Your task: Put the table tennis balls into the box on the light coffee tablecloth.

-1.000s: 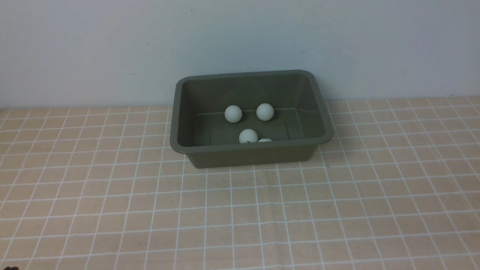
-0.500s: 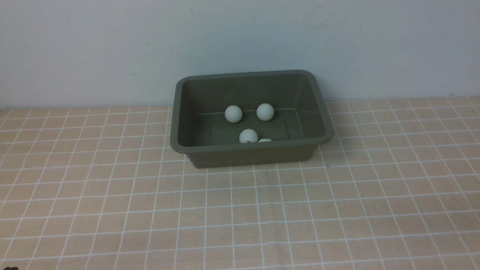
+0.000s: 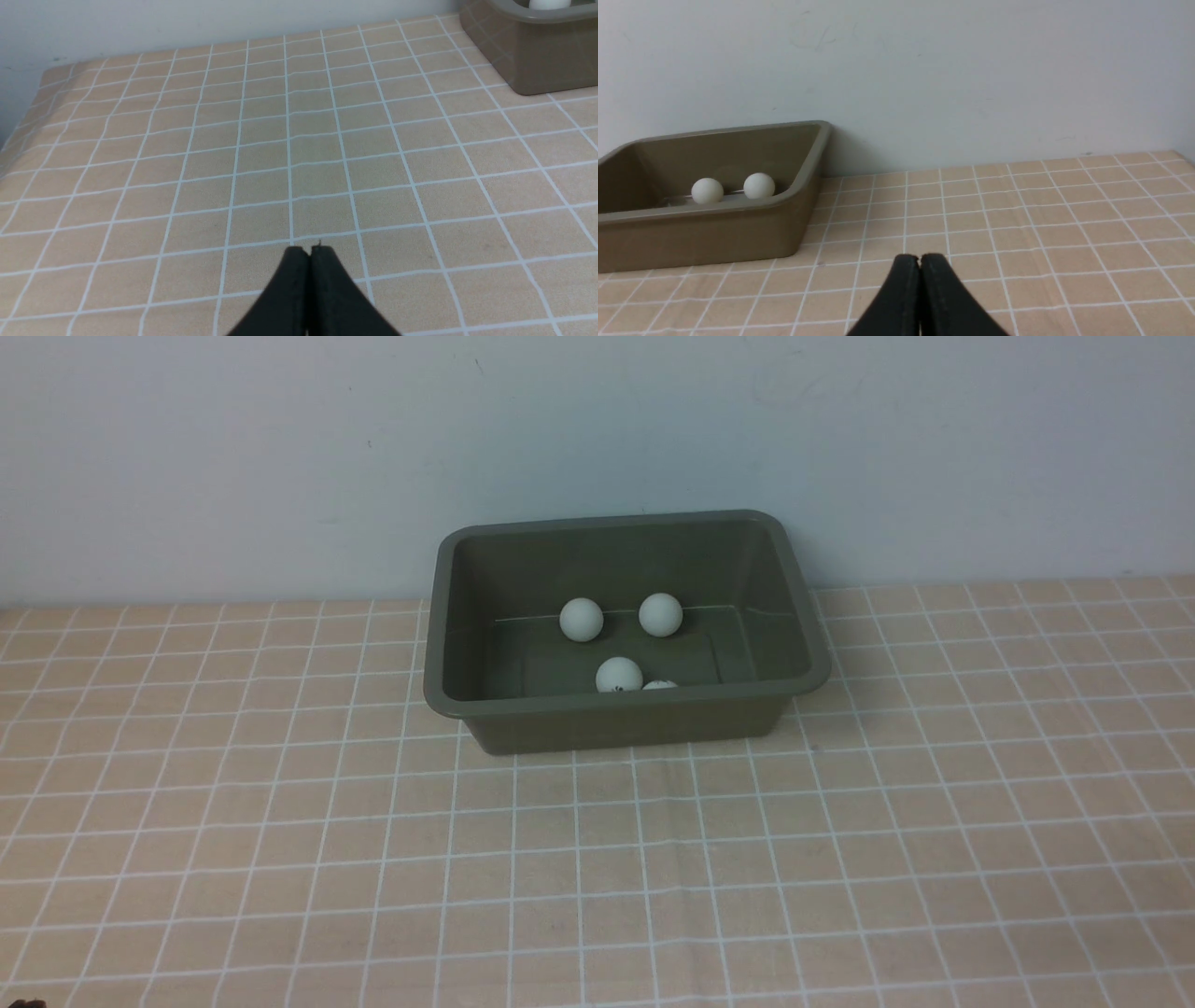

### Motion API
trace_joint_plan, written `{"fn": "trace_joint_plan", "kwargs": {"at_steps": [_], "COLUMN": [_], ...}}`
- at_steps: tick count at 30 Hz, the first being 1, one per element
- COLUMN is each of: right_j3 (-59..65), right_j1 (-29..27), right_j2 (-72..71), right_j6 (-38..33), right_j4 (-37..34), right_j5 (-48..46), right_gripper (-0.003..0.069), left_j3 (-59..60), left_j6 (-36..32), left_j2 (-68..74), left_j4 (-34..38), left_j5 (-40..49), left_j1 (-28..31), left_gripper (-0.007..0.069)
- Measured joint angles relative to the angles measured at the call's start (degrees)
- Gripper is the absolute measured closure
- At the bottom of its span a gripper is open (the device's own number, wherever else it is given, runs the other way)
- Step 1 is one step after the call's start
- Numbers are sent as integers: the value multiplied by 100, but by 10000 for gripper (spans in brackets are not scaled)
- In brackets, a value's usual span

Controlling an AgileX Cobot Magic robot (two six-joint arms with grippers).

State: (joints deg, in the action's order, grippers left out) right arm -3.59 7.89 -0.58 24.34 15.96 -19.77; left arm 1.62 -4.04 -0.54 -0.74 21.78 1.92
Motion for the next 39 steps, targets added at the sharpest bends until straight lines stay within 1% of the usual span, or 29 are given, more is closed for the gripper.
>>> {"fn": "trace_joint_plan", "kwargs": {"at_steps": [5, 9, 13, 17, 19, 22, 25, 26, 27, 28, 32, 39], "right_j3": [12, 14, 65, 407, 430, 454, 466, 466, 472, 472, 477, 477], "right_j1": [50, 44, 44, 44, 44, 44, 44, 44, 44, 44, 5, -215], "right_j2": [0, 0, 0, 0, 0, 0, 0, 0, 0, 0, 0, 0], "right_j6": [1, 1, 1, 1, -40, -358, -1148, -1199, -1564, -1739, -2009, -2153], "right_j4": [80, -18, -24, 11, -82, -478, -1058, -1092, -1327, -1433, -1542, -1564], "right_j5": [-516, -896, -933, -782, -652, -503, -421, -415, -379, -374, -362, -356], "right_gripper": [673, 673, 673, 673, 673, 673, 673, 673, 673, 673, 673, 673], "left_j3": [0, 0, 0, 0, 0, 0, 0, 0, 0, 0, 0, 0], "left_j6": [0, 0, 0, 0, 0, 0, 0, 0, 0, 0, 0, 0], "left_j2": [0, 0, 0, 0, 0, 0, 0, 0, 0, 0, 0, 0], "left_j4": [0, 0, 0, 0, 0, 0, 0, 0, 0, 0, 0, 0], "left_j5": [0, 0, 0, 0, 0, 0, 0, 0, 0, 0, 0, 0], "left_j1": [0, 0, 0, 0, 0, 0, 0, 0, 0, 0, 0, 0], "left_gripper": [693, 693, 693, 693, 693, 693, 693, 693, 693, 693, 693, 693]}}
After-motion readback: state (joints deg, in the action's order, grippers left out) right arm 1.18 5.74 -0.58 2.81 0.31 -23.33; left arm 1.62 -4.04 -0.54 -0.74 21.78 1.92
